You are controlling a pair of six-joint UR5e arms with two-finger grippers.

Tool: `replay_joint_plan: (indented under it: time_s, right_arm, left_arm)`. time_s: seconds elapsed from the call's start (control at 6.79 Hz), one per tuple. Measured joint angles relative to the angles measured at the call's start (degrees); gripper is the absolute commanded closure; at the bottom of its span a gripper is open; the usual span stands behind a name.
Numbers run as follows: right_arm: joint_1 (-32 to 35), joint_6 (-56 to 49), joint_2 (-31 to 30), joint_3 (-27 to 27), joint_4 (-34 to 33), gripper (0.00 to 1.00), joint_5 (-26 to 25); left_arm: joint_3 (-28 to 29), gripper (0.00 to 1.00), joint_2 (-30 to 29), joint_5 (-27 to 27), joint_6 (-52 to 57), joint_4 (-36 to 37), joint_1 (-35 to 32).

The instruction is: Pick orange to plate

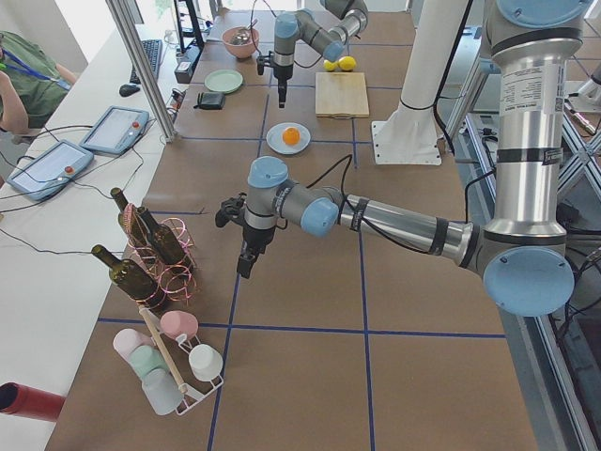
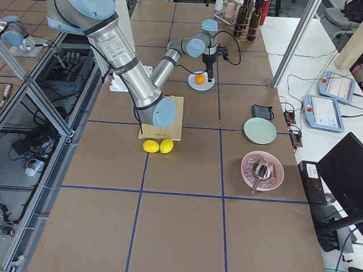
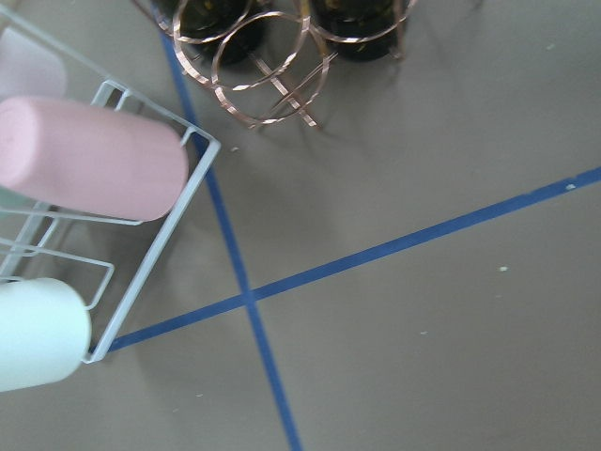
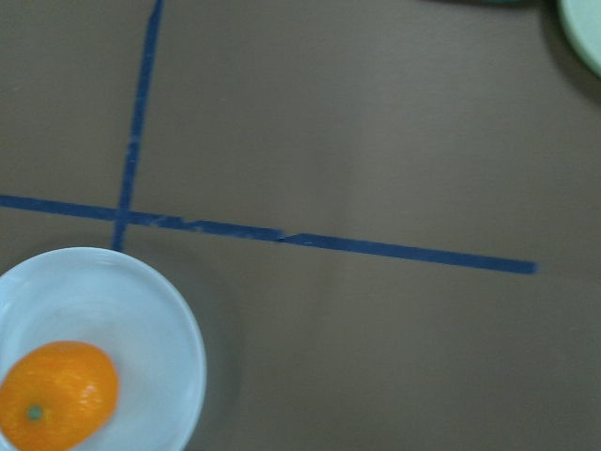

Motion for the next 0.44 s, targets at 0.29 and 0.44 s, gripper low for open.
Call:
replay_joint_plan:
  time_s: [0.29, 0.44]
  right_arm:
    - [12.77, -14.91, -10.31, 4.88, -0.64, 0.0, 9.38]
    - [18.23, -23.81, -14.45, 4.73, -0.76, 0.0, 11.51]
  left_arm:
    - [3.78, 0.0, 0.93, -6.89, 5.81, 1.08, -3.51]
    - [5.4, 0.0, 1.8, -8.56, 8.17, 1.25, -5.66]
